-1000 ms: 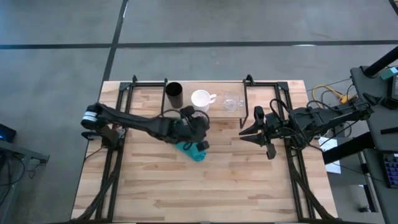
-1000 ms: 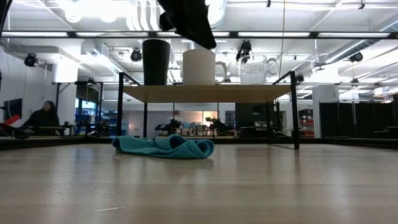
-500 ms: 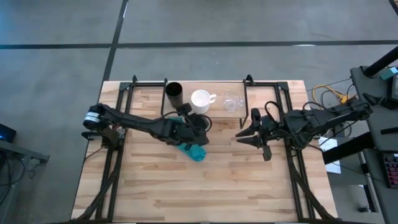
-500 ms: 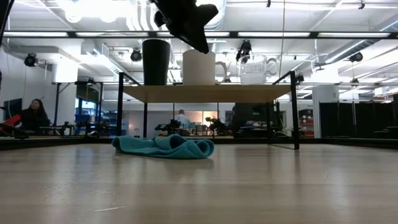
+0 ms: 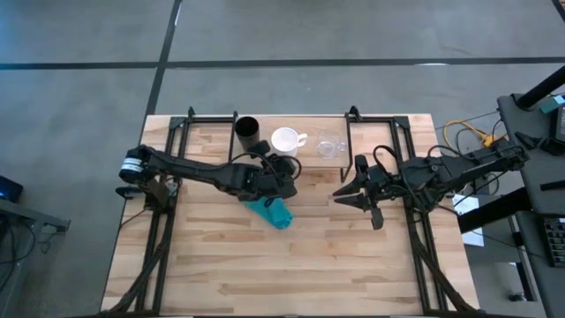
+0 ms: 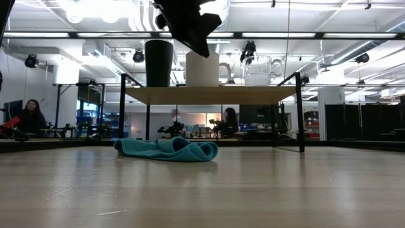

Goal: Stack small to large cups/mugs on shelf
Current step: Adjust the white mug on the shelf, then return to Home Position

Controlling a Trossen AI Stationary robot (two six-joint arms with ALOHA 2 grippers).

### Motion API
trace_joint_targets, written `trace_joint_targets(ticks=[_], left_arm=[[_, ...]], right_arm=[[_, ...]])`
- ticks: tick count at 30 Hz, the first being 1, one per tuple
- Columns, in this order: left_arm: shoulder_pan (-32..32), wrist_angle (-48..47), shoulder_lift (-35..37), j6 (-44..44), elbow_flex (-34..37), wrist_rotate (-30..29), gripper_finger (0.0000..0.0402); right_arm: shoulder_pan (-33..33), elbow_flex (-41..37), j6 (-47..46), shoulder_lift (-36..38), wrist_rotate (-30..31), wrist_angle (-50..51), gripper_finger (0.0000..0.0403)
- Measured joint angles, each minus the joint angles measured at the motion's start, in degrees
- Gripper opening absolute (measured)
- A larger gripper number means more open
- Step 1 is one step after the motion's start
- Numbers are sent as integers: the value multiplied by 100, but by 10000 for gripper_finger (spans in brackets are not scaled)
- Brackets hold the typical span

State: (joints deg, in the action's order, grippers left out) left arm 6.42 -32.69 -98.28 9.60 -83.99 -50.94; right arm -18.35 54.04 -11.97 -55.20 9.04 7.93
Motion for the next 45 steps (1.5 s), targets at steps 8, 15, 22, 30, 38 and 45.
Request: trace_joint_targets(ticks=[8,15,22,30,38,45], left_arm=[[-52,4,0,-2,16,-39,75],[-166,2,0,-2,63,-39,75],[-247,15,0,-214,63,-39,75],[-295,24,0,-290,63,-39,75],[-34,6,37,-380,-256,570,75],[552,20,381,-1872,-1293,571,75]], right_arm=[[0,0,-2,-2,-2,-5,83],[0,-2,-2,-2,-3,-9,84],[0,-4,0,-2,-4,-9,84],[0,-4,9,-2,-7,-9,80],[0,-4,12,-2,-9,-9,71],[0,-4,-81,183,-36,-108,75]])
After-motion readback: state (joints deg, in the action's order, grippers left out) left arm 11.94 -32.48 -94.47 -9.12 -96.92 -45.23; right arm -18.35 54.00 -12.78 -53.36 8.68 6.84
